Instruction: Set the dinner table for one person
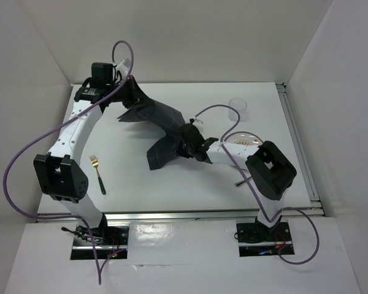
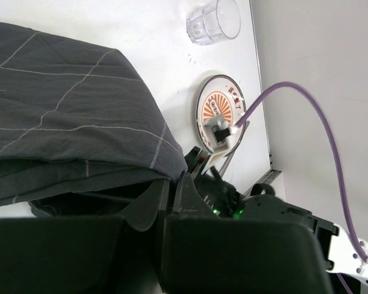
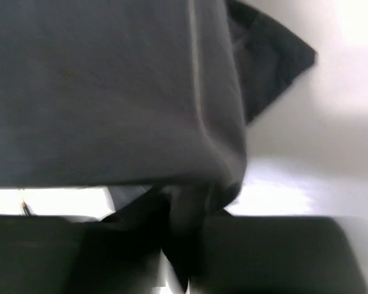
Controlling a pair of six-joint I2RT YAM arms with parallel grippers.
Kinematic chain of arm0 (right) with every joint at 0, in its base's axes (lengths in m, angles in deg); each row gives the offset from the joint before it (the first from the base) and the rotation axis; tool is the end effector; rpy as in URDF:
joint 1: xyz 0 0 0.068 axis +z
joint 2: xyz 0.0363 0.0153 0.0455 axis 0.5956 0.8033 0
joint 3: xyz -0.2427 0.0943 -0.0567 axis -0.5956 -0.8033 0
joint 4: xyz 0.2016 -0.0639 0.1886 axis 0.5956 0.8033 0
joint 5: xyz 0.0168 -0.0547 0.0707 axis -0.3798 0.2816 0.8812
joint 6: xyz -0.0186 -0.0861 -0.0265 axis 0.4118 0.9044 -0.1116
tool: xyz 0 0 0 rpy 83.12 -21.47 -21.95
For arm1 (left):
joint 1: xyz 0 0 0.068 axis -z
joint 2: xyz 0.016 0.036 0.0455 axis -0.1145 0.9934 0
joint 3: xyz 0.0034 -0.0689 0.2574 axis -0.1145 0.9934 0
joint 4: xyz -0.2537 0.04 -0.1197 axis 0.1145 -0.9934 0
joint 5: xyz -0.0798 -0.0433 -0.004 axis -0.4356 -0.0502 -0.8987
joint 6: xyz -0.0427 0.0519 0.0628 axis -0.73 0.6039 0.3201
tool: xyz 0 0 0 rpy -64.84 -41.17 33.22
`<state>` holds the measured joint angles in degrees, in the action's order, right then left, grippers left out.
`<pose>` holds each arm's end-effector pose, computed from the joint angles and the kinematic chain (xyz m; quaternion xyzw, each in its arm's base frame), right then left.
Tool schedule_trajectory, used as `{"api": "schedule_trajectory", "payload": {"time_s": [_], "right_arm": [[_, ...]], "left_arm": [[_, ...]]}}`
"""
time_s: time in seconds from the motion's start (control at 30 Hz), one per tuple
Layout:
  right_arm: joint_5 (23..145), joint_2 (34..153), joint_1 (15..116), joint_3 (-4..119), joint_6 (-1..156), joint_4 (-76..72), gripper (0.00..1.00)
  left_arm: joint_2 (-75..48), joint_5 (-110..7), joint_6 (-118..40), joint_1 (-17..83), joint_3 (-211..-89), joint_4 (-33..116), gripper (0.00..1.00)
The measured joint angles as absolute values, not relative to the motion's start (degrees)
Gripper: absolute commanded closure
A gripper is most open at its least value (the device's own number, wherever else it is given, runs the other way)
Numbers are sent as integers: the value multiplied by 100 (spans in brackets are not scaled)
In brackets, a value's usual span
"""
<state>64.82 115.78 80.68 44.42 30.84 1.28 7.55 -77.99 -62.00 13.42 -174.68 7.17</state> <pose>0.3213 0.2885 0.1266 0.1116 0.9113 0.2282 0.3240 0.4291 -0.0991 0.3564 -0.0571 0.8440 -0.4088 0.3425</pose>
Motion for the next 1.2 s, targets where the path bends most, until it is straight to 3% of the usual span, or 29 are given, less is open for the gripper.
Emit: {"api": "schedule_trajectory", "payload": {"time_s": [0.07,0.3,0.53,0.67,0.77,0.87,0.97,1.0,1.03,1.1,1.13,1.2], "right_arm": [[6487,11643,7996,4667,3215,119,100],[6587,11731,7373,5733,4389,183,100],[6974,12863,6271,9082,6057,408,100],[7223,12953,5974,10059,6854,517,100],[7544,12618,6017,9875,7333,515,100],[7772,11908,6181,8835,7702,489,100],[7877,11088,6413,7620,7930,620,92],[7879,10828,6522,7266,7976,683,77],[7877,10618,6649,6964,7997,766,63],[7805,10212,6984,6411,8048,913,38],[7752,10050,7196,6153,8081,998,26],[7621,9820,7620,5725,8107,1245,21]], "left_arm": [[755,-7799,-6205,1299,-17468,706,100],[928,-7856,-6229,997,-17882,754,100],[1949,-8166,-6493,621,-19525,1196,100],[2183,-8544,-6865,313,-19831,1635,100],[1979,-8826,-7101,156,-19392,2048,100],[1468,-8918,-7075,70,-18454,2177,100],[775,-8885,-6812,31,-17355,2002,100],[550,-8850,-6758,27,-17009,1937,93],[303,-8783,-6648,22,-16631,1834,78],[-169,-8575,-6434,22,-15895,1576,41],[-383,-8448,-6338,22,-15530,1423,14],[-633,-8059,-6231,27,-14972,1006,6]]}}
